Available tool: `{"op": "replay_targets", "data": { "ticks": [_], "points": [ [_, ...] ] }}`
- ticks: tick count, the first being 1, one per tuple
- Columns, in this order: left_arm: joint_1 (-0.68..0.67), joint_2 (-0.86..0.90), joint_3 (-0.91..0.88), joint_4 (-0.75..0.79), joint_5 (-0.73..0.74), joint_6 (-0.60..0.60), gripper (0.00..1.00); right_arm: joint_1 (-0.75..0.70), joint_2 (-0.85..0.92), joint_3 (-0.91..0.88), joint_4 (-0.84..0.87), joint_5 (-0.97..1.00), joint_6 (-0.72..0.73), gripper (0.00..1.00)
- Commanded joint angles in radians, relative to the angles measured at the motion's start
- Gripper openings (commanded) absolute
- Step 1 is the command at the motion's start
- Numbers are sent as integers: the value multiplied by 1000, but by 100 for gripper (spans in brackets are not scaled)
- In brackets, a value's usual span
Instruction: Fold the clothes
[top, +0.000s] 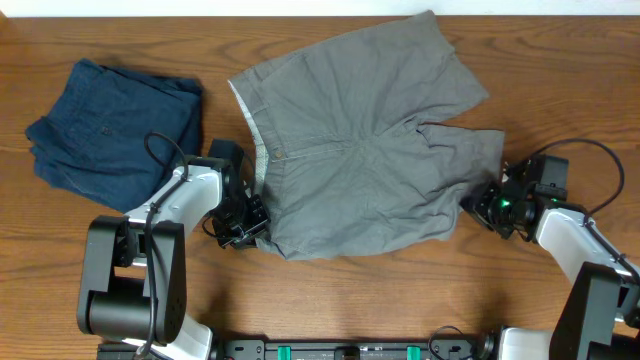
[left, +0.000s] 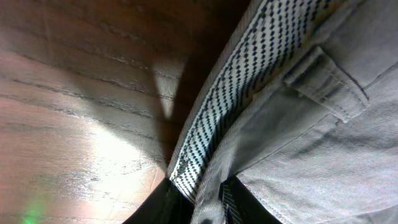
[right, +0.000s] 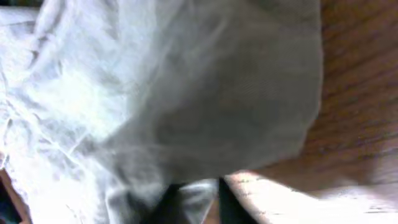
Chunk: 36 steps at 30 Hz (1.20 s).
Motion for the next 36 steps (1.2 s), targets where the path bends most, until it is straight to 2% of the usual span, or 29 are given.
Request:
{"op": "replay_targets", "data": {
  "ticks": [1, 5, 10, 12, 15, 17, 19, 22, 26, 31, 32, 33, 34, 35, 36],
  "points": [
    [2, 16, -13, -2, -12, 9, 26, -54, -49, 80, -29, -15, -52, 1],
    [2, 16, -13, -2, -12, 9, 25, -112, -95, 265, -169, 3, -140, 1],
    [2, 16, -13, -2, -12, 9, 25, -119, -101, 463, -397, 156, -238, 4],
    [2, 16, -13, -2, -13, 9, 26, -119, -101, 483, -473, 211, -237, 17],
    [2, 16, -13, -2, -13, 9, 26, -119, -94, 446, -561, 250, -237, 60],
    [2, 15, -13, -2, -13, 9, 26, -119, -87, 394, -546, 237, -236, 68],
    [2, 16, -13, -2, -13, 9, 26, -119, -71, 317, -478, 187, -245, 69],
    [2, 16, -13, -2, -12, 8, 26, -115, -36, 207, -344, 74, -282, 69],
    [2, 16, -13, -2, -12, 8, 26, -106, 40, 88, -127, 48, -269, 69],
    [2, 16, -13, -2, -12, 8, 26, -106, 147, 66, 23, -58, -267, 65],
    [2, 16, -13, -2, -12, 8, 26, -106, 164, 66, 45, -82, -267, 59],
    [2, 16, -13, -2, -12, 8, 26, -106, 181, 66, 73, -115, -267, 47],
    [2, 16, -13, -2, -12, 8, 26, -107, 187, 66, 87, -132, -267, 34],
    [2, 16, -13, -2, -12, 8, 26, -107, 188, 67, 99, -146, -267, 15],
    [2, 16, -13, -2, -12, 8, 26, -108, 185, 73, 104, -152, -267, 1]
  ]
}}
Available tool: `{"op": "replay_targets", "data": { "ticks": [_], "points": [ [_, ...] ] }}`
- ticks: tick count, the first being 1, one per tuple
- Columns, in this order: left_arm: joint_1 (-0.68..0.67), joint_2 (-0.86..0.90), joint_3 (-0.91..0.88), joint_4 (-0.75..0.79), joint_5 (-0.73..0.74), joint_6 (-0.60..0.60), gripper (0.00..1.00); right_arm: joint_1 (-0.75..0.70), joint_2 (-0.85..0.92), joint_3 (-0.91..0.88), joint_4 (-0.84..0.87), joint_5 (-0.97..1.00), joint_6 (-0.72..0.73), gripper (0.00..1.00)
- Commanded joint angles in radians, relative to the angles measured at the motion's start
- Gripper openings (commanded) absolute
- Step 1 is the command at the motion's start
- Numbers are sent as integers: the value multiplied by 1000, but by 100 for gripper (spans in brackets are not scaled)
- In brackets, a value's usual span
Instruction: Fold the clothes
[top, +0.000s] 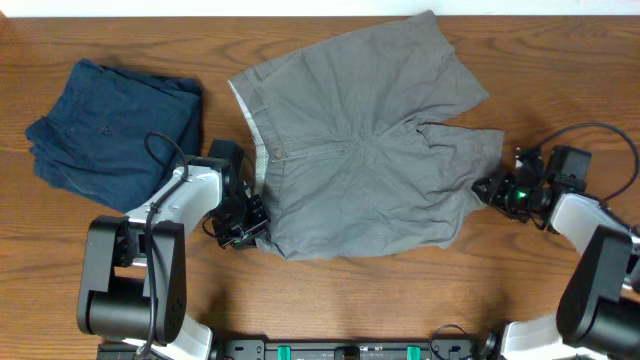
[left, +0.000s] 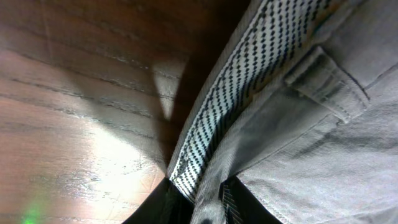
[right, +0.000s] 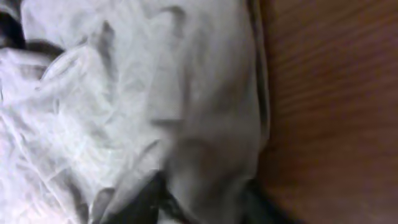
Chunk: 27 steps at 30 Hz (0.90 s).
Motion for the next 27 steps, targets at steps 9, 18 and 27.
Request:
{"op": "replay_targets", "data": {
  "ticks": [9, 18, 27],
  "points": [
    [2, 15, -12, -2, -12, 8, 26, -15, -137, 341, -296, -47, -66, 2],
    [2, 15, -12, -3, -12, 8, 26, 45, -146, 587, -659, 320, -121, 50],
    [2, 15, -12, -2, -12, 9, 26, 44, -132, 406, -787, 363, -63, 56]
  ]
}}
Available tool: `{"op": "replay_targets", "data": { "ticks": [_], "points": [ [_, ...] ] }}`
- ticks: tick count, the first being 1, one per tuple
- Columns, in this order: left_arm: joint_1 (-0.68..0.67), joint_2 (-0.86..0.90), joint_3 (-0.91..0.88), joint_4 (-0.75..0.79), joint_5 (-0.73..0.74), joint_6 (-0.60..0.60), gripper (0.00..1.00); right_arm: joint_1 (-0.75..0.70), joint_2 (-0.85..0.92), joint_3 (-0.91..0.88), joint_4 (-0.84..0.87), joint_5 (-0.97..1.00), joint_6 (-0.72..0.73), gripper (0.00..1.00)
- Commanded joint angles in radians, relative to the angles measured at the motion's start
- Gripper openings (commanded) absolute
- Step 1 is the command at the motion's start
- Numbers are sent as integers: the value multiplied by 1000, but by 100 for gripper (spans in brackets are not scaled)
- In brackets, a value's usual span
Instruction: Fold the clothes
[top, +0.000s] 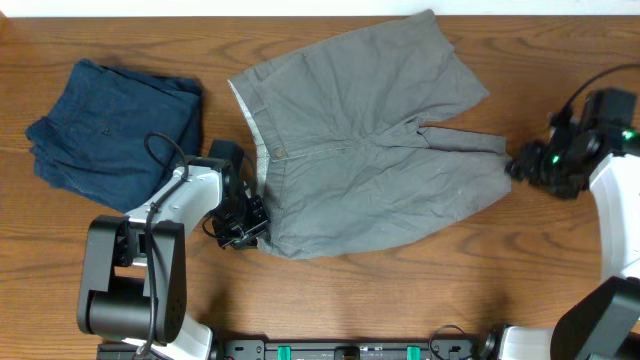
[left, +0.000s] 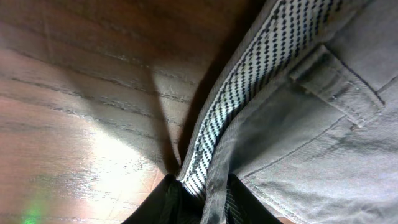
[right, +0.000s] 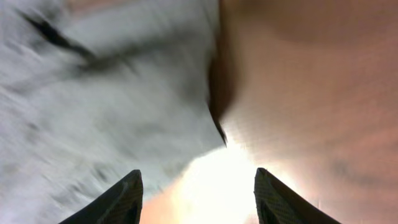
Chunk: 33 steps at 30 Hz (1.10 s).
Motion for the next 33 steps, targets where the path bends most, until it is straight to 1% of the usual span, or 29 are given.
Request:
{"op": "replay_targets", "data": {
  "ticks": [1, 3, 6, 9, 10, 12, 13, 16, 18, 19, 21, 23, 24, 25, 27, 28, 31, 33],
  "points": [
    [3, 15, -10, -2, -12, 9, 26, 6, 5, -89, -11, 25, 35, 56],
    [3, 15, -10, -2, -12, 9, 26, 6, 5, -154, 18, -14, 36, 56],
    [3, 15, -10, -2, -12, 9, 26, 6, 5, -260, 143, -39, 37, 57],
    [3, 15, -10, -2, -12, 9, 26, 6, 5, -360, 335, -90, 37, 58],
    [3, 15, -10, -1, -12, 9, 26, 8, 5, -402, 426, -125, 37, 59],
    [3, 15, -10, -2, -12, 9, 26, 14, 5, -464, 563, -174, 47, 64],
    [3, 15, -10, -2, -12, 9, 26, 19, 5, -493, 628, -192, 62, 65],
    [3, 15, -10, -2, -12, 9, 26, 39, 5, -562, 788, -216, 118, 68],
    [3, 15, -10, -2, -12, 9, 26, 59, 5, -593, 864, -236, 132, 69],
    [3, 15, -10, -2, -12, 9, 26, 70, 5, -602, 888, -247, 132, 68],
    [3, 15, -10, -2, -12, 9, 26, 99, 5, -609, 914, -258, 131, 64],
    [3, 15, -10, -2, -12, 8, 26, 131, 5, -609, 925, -256, 130, 53],
    [3, 15, -10, -2, -12, 8, 26, 147, 5, -609, 931, -254, 130, 45],
    [3, 15, -10, -2, -12, 9, 26, 159, 5, -609, 935, -253, 130, 35],
    [3, 15, -10, -2, -12, 9, 26, 177, 5, -609, 944, -238, 130, 7],
    [3, 15, -10, -2, -12, 9, 26, 182, 5, -609, 946, -233, 130, 1],
    [3, 15, -10, -2, -12, 9, 26, 171, -7, -591, 904, -232, 145, 1],
    [3, 15, -10, -2, -12, 9, 26, 149, -40, -545, 791, -220, 159, 2]
  ]
}}
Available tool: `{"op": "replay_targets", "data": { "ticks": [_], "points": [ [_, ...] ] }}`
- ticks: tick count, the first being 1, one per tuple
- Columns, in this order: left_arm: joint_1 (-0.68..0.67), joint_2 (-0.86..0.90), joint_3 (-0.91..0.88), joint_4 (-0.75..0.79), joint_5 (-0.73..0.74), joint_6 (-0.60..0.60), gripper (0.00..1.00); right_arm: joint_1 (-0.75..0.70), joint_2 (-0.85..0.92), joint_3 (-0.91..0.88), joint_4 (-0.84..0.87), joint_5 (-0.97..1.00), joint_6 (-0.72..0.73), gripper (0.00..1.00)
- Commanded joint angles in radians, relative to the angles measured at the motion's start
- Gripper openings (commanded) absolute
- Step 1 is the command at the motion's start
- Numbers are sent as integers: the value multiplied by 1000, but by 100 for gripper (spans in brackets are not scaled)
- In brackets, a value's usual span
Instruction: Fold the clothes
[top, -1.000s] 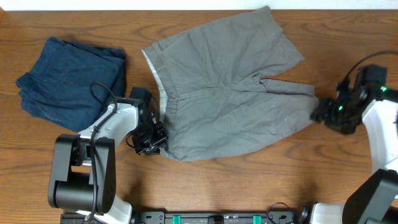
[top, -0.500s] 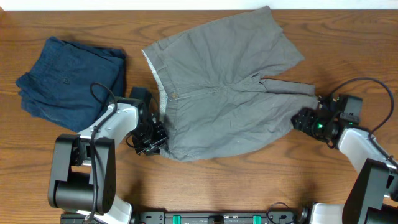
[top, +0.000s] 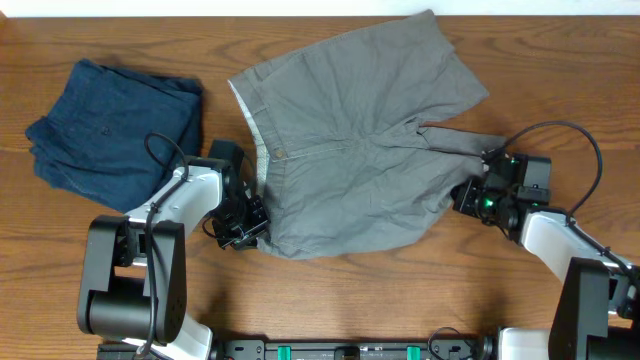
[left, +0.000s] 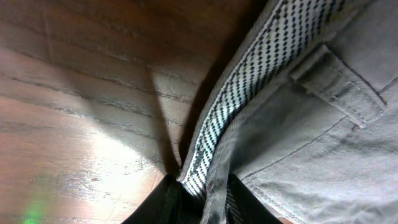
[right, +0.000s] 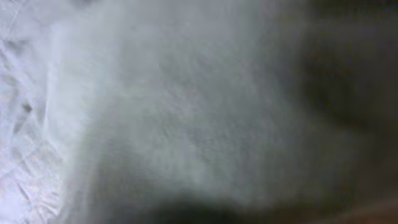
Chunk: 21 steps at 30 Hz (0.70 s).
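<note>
Grey shorts (top: 360, 140) lie spread flat in the middle of the table, waistband to the left, legs to the right. My left gripper (top: 243, 228) is shut on the near corner of the waistband; the left wrist view shows the checked waistband lining (left: 249, 87) pinched between the black fingers (left: 168, 202). My right gripper (top: 468, 196) is pressed against the hem of the near leg. Blurred grey fabric (right: 155, 112) fills the right wrist view and hides its fingers.
A folded dark blue garment (top: 110, 130) lies at the far left, just behind the left arm. Bare wooden table (top: 400, 290) runs along the front. The right arm's cable (top: 590, 160) loops above the table at the right.
My right gripper was open over bare wood to the right of the shorts; now it is further left and nearer, against the near leg's hem. The left gripper has not moved.
My left gripper held the waistband corner throughout. The right gripper held the near leg's hem, then was further right with it. The leg then lay stretched out flatter with the gripper open beyond it. Now the gripper is back at the hem.
</note>
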Motion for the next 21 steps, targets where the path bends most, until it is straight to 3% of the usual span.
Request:
{"op": "replay_targets", "data": {
  "ticks": [1, 7, 11, 13, 16, 21],
  "points": [
    [3, 15, -9, -2, -11, 8, 26, -28, -55, 77, -133, 15, 30, 1],
    [3, 15, -9, -2, -12, 8, 26, -91, -171, 390, -642, 99, -7, 1],
    [3, 15, -9, -2, -12, 8, 26, -89, -181, 545, -857, 171, -26, 3],
    [3, 15, -9, -2, -12, 8, 26, -89, -181, 560, -896, 224, -26, 17],
    [3, 15, -9, -2, -11, 8, 26, -89, -172, 544, -914, 287, -26, 53],
    [3, 15, -9, -2, -11, 8, 26, -89, -153, 477, -927, 328, -25, 58]
  ]
}}
